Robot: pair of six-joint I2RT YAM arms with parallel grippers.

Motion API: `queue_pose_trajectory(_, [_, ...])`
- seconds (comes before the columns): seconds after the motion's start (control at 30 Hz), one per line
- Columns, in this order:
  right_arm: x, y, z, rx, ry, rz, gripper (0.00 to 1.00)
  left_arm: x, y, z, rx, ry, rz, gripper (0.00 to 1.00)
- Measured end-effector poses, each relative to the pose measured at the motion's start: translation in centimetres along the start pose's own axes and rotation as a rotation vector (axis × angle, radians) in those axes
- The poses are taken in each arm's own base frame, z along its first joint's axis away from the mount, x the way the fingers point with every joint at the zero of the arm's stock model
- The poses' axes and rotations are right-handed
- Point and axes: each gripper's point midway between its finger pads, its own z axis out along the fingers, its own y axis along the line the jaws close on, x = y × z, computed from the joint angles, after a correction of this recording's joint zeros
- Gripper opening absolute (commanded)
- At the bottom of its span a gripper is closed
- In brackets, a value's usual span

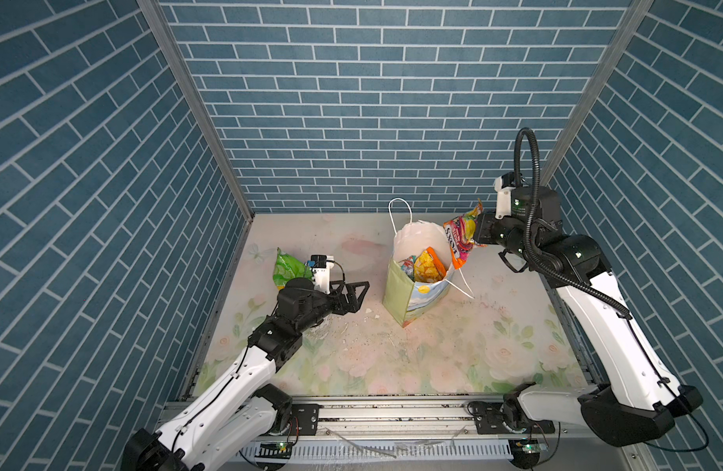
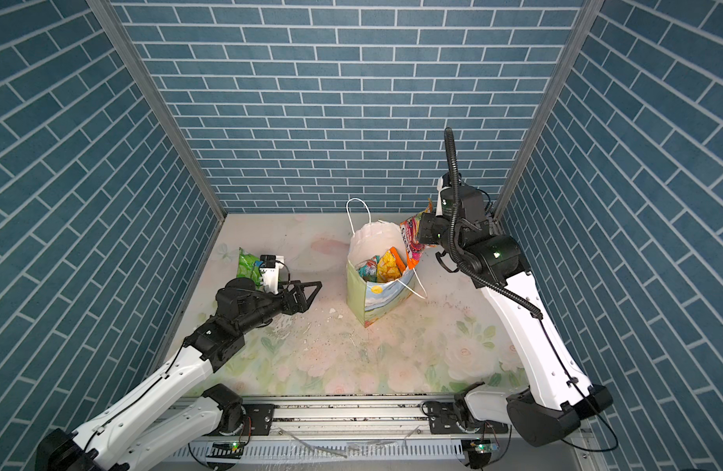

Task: Take the snacks out of the paper bag
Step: Place the snack at the middle-right of the table.

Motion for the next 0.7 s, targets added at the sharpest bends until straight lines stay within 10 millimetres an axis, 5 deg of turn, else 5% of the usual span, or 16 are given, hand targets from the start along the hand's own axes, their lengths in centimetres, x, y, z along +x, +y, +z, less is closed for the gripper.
queue_pose_trajectory(0.7, [-0.8, -4.1, -0.6, 0.092, -0.064, 0.104, 0.00, 0.2, 0.2, 0.3, -0.006, 0.009, -0.004, 1.00])
